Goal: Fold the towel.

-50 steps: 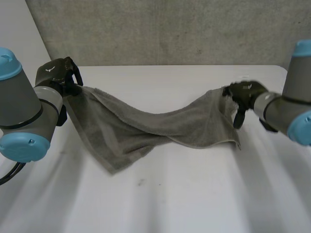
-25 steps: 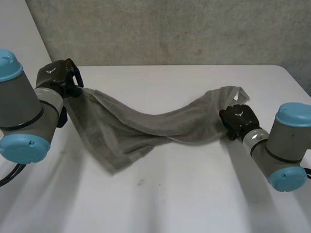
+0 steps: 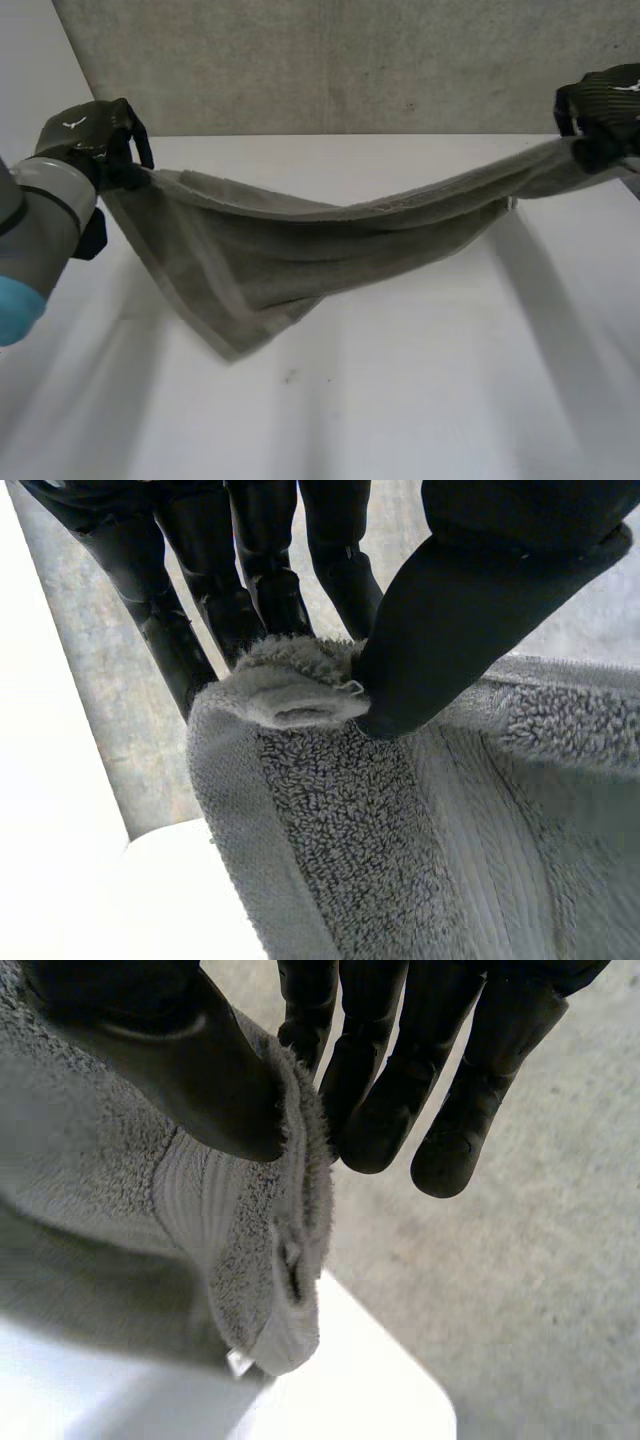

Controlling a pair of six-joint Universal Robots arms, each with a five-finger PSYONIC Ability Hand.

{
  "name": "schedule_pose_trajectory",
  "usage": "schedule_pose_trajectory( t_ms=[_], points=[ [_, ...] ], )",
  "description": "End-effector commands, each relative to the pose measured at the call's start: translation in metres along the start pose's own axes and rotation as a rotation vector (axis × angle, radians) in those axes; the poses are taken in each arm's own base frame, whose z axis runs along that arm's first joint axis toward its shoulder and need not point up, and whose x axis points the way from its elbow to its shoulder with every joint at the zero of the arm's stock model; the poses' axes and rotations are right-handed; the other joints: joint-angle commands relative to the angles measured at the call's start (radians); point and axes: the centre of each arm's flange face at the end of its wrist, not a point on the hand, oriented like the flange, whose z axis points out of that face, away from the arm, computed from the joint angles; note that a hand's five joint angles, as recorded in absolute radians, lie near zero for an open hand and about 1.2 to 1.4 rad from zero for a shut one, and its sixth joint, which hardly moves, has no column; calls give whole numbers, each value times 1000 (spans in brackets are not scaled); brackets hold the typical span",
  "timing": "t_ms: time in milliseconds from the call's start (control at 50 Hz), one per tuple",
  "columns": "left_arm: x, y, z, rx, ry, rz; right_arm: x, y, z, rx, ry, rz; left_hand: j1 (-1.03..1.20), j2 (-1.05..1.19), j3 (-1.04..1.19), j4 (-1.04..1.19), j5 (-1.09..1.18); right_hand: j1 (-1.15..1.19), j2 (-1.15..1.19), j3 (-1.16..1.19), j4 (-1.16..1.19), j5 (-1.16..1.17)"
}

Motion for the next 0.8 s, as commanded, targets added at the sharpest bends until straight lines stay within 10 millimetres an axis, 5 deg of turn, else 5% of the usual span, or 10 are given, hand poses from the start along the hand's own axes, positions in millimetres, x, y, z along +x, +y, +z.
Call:
schedule_pose_trajectory(
  t_ms=[20,80,220,360,460,600,800],
  points=[
    [0,0,-35,-157,26,196,8,-6,-29,-229,-110,-156,207,178,180,176,198,50,64,54,52,50],
    [0,-9,-51,-170,38,251,5,-7,-40,-278,-160,-207,207,178,180,176,198,50,64,54,52,50],
    [0,-49,-78,-48,40,256,24,-49,-67,-165,-43,-259,207,178,180,176,198,50,64,54,52,50],
    [4,-66,-93,15,65,252,21,-48,-71,-170,-51,-235,207,178,180,176,198,50,64,54,52,50],
    [4,-42,-85,-66,77,263,11,-26,-67,-240,-106,-202,207,178,180,176,198,50,64,54,52,50],
    [6,-5,-58,-201,82,283,-16,22,-33,-364,-250,-155,207,178,180,176,198,50,64,54,52,50],
    [12,19,-11,-244,81,288,-23,37,23,-290,-191,-153,207,178,180,176,198,50,64,54,52,50]
  ],
)
